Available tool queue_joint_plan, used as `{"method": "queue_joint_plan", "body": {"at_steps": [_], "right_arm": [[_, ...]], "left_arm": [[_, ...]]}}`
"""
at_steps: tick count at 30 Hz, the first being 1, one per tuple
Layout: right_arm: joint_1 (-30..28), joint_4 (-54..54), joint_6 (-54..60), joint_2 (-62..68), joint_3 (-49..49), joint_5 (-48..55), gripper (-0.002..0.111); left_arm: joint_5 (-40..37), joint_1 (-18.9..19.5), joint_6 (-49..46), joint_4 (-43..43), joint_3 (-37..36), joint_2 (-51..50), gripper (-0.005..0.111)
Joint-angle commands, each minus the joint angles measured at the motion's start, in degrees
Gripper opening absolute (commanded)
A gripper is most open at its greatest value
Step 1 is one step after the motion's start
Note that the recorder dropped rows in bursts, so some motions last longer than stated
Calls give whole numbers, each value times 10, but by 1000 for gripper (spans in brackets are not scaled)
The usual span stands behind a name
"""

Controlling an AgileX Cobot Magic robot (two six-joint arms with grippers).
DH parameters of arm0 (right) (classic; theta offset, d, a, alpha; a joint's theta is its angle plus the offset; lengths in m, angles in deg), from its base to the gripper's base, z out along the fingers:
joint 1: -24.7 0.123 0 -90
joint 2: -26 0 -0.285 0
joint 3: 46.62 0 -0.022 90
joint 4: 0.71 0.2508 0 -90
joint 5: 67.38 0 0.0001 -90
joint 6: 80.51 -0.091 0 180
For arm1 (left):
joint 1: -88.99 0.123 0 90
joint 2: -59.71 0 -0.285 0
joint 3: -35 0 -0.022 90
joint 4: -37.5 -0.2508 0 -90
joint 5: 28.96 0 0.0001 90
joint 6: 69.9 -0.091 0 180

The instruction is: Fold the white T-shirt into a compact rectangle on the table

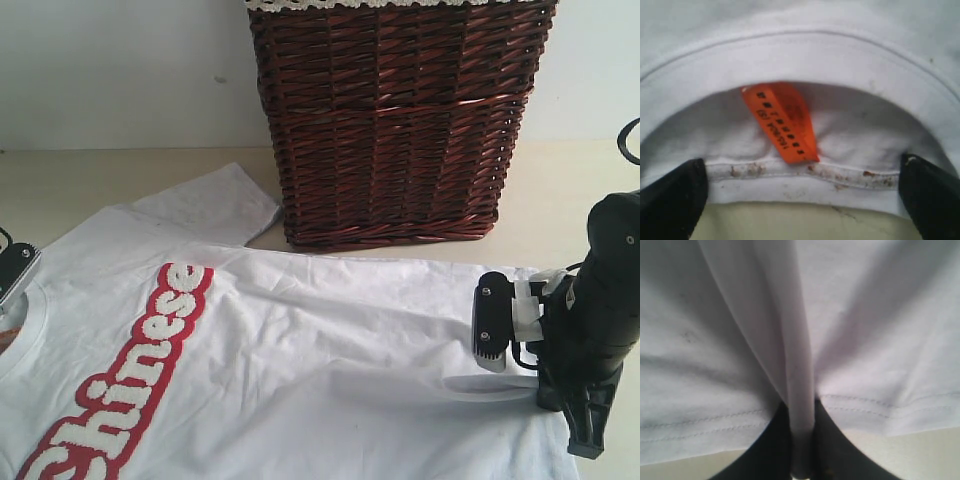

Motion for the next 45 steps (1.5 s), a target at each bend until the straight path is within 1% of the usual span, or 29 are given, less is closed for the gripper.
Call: {"method": "queue_joint_plan", "body": {"at_steps": [1,8,15,17,18,19,21,22,25,27,28,31,33,37,38,41,43,45], "right_arm": [[-2,11,-3,26,10,-32,0],[-2,11,-3,26,10,-32,0],[-2,11,-3,26,10,-32,0],[-2,11,-3,26,10,-32,0],[-2,11,-3,26,10,-32,0],[-2,11,-3,26,10,-32,0],[-2,11,-3,26,10,-32,0],[-2,11,-3,26,10,-32,0],[-2,11,-3,26,10,-32,0],[-2,11,-3,26,10,-32,0],[-2,11,-3,26,10,-32,0],[-2,11,-3,26,10,-32,0],[-2,11,-2,19,10,-32,0],[-2,7,-1,-26,10,-32,0],[-2,4,1,-43,10,-31,0],[-2,3,26,-99,2,-11,0],[-2,3,34,-135,-12,24,0],[-2,3,34,-178,-33,71,0]], "left_arm": [[44,-3,5,7,-5,-13,102],[40,-3,5,12,-13,-13,102],[69,-3,5,12,-17,-13,102],[71,-3,5,12,-20,-14,100],[76,-3,6,12,-26,-17,96],[87,-3,9,12,-33,-21,92],[108,-3,9,12,-45,-36,79],[121,-3,9,12,-50,-43,70],[133,-3,10,12,-52,-52,38],[133,-3,24,12,-53,-52,14],[133,-3,30,9,-52,-49,0],[156,-3,39,8,-52,-35,0],[174,-4,71,8,-52,-18,0],[214,-8,197,14,-52,34,0],[215,-9,220,14,-52,52,0],[204,-16,229,38,-52,119,0],[204,-16,254,67,-51,175,0],[204,-14,291,76,-51,236,0]]}}
